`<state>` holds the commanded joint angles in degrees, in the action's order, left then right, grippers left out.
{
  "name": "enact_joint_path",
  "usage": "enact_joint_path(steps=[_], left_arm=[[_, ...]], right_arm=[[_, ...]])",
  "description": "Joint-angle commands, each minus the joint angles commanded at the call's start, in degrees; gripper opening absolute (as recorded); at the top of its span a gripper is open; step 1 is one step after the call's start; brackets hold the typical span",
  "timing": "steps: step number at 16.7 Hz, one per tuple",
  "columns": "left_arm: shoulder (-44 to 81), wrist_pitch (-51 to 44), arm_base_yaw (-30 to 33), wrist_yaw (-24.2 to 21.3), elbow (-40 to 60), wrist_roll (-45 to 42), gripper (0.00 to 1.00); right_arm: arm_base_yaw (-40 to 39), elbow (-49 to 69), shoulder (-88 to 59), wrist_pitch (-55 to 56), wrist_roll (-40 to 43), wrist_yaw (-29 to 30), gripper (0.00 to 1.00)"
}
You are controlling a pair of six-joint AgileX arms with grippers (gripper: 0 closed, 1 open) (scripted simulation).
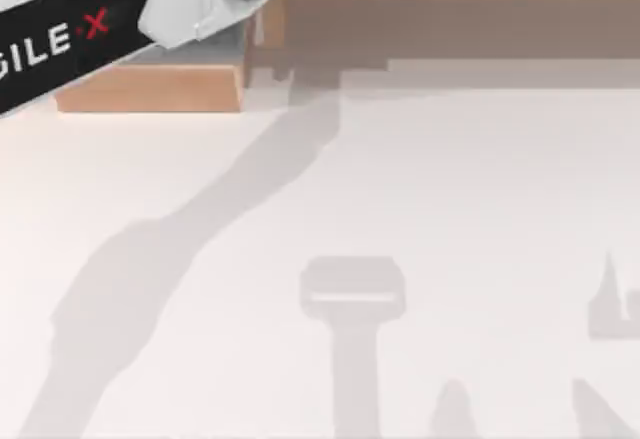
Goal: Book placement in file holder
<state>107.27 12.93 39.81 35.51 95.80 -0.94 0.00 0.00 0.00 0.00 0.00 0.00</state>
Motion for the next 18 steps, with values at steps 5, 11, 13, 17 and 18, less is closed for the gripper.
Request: enact_joint_path(steps=[5,11,13,17,18], left_arm=[[27.04,2.21,7.66,7.45,24.19,0.08,1.00],[46.26,3.73,11.20,12.44,42.34,0.32,1.00],[48.26,3.89,11.40,12.96,44.33,0.36,1.00],[48.26,3.89,11.40,12.96,44.33,0.36,1.00],[48.27,3.82,11.09,12.85,44.04,0.36,1.00]], right_arm=[[0.00,0.00,0.00,0.00,0.00,0.00,1.00],[0.00,0.00,0.00,0.00,0.00,0.00,1.00],[0.00,0.00,0.00,0.00,0.00,0.00,1.00],[0.00,0.00,0.00,0.00,0.00,0.00,1.00],[0.00,0.00,0.00,0.00,0.00,0.00,1.00]])
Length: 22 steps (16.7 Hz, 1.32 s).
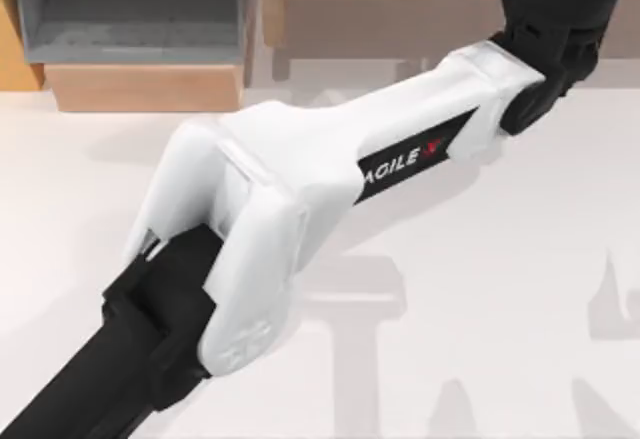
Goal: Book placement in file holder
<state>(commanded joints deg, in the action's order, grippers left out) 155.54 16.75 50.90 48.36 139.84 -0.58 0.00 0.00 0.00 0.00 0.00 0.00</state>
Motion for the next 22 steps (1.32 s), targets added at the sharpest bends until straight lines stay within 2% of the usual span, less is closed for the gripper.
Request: enact_joint_path(steps=[3,12,17,22], left_arm=[[1.01,-0.95,0.01,-0.21,2.26,0.03,1.00],[10.28,-10.38,-1.03,-1.29,20.84,0.28,1.00],[10.89,-11.04,-1.11,-1.37,22.05,0.30,1.00],[10.89,-11.04,-1.11,-1.37,22.05,0.30,0.62]], right_arm=[[0.00,0.00,0.00,0.00,0.00,0.00,1.00],[0.00,0.00,0.00,0.00,0.00,0.00,1.00],[0.00,0.00,0.00,0.00,0.00,0.00,1.00],[0.00,0.00,0.00,0.00,0.00,0.00,1.00]])
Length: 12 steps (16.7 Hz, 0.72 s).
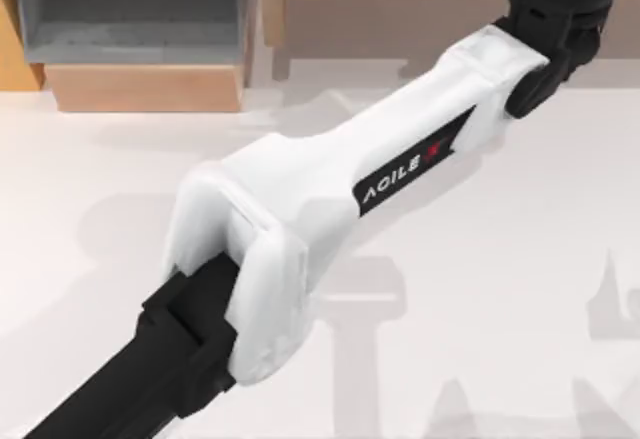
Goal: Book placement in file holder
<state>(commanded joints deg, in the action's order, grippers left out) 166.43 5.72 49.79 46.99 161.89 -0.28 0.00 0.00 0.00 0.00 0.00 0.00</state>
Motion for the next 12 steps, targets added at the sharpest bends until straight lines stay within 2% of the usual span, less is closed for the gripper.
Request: enact_joint_path(steps=[8,12], left_arm=[[0.00,0.00,0.00,0.00,0.00,0.00,0.02],[0.00,0.00,0.00,0.00,0.00,0.00,0.00]], right_arm=[[0.00,0.00,0.00,0.00,0.00,0.00,1.00],[0.00,0.00,0.00,0.00,0.00,0.00,1.00]])
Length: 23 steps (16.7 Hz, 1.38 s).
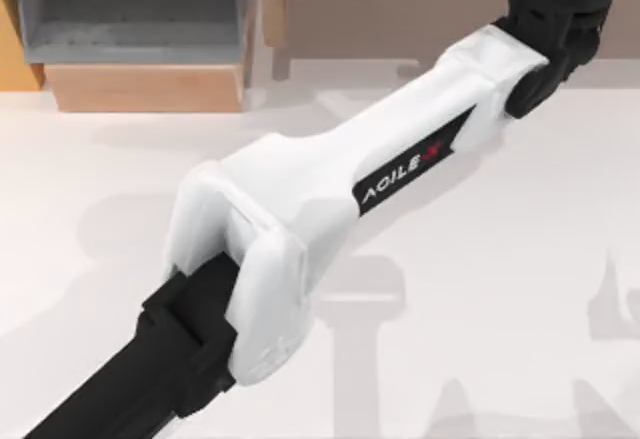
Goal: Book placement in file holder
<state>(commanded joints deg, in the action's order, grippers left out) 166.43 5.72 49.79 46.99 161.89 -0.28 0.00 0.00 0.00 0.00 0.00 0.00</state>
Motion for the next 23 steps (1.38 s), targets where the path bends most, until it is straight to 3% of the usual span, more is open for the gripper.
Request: enact_joint_path(steps=[17,23], left_arm=[[0.22,-3.59,0.27,-0.15,3.74,-0.40,0.00],[-7.78,-0.23,-0.52,-6.81,-9.51,-7.37,0.00]], right_arm=[[0.00,0.00,0.00,0.00,0.00,0.00,1.00],[0.00,0.00,0.00,0.00,0.00,0.00,1.00]])
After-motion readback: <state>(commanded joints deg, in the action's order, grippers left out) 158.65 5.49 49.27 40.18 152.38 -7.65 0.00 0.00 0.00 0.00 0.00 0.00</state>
